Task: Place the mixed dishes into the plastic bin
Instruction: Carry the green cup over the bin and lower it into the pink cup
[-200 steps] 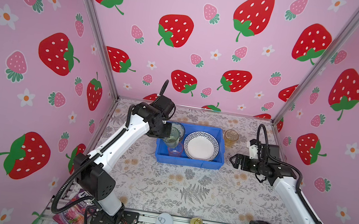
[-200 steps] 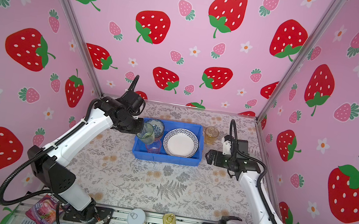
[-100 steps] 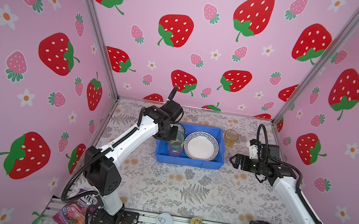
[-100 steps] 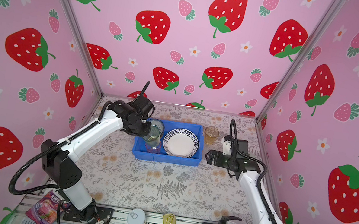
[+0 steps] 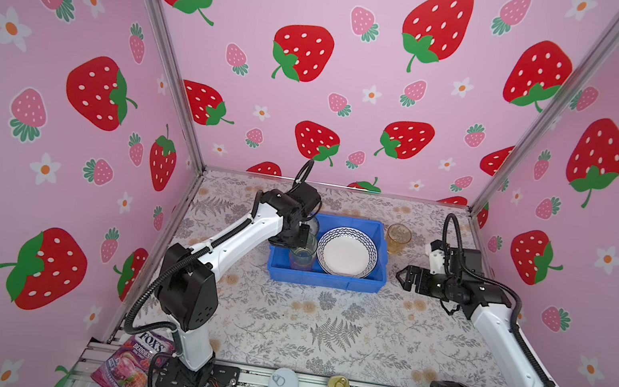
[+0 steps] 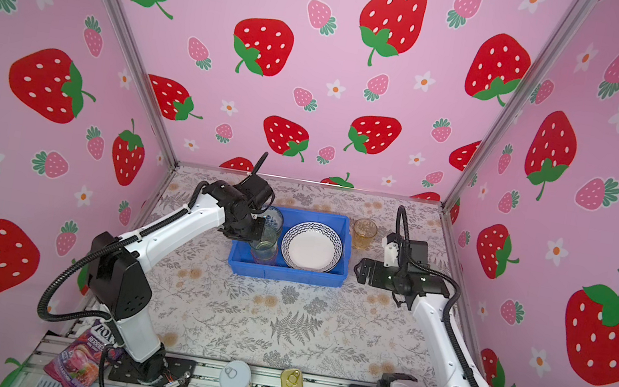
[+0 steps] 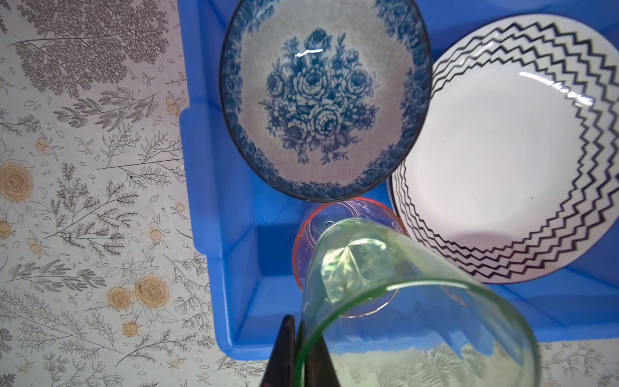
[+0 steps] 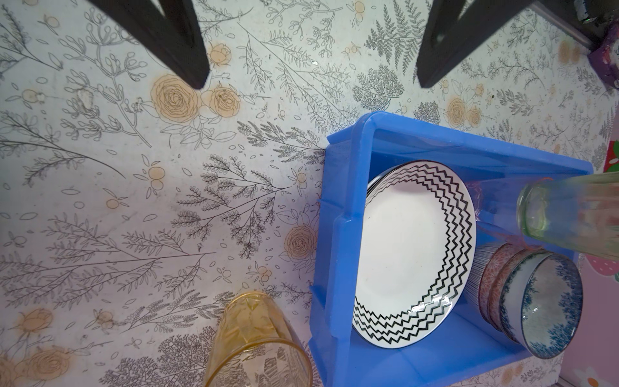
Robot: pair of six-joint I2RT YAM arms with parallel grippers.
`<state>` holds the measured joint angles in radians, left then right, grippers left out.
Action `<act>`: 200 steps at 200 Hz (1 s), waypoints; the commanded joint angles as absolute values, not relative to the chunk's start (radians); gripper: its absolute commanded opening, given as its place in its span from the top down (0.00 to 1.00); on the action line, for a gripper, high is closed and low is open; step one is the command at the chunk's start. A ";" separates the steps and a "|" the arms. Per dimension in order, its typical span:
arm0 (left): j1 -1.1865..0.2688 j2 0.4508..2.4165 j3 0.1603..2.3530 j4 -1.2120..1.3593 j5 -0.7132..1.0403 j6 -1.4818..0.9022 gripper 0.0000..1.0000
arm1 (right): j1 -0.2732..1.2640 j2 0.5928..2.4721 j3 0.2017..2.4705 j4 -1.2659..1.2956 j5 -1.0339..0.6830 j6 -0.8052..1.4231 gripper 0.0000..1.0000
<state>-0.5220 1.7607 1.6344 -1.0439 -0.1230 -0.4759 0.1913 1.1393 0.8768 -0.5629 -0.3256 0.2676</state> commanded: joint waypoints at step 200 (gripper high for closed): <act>-0.528 1.776 1.531 -0.964 -0.081 -0.517 0.88 | 0.182 1.169 0.895 -0.571 -0.334 0.253 0.01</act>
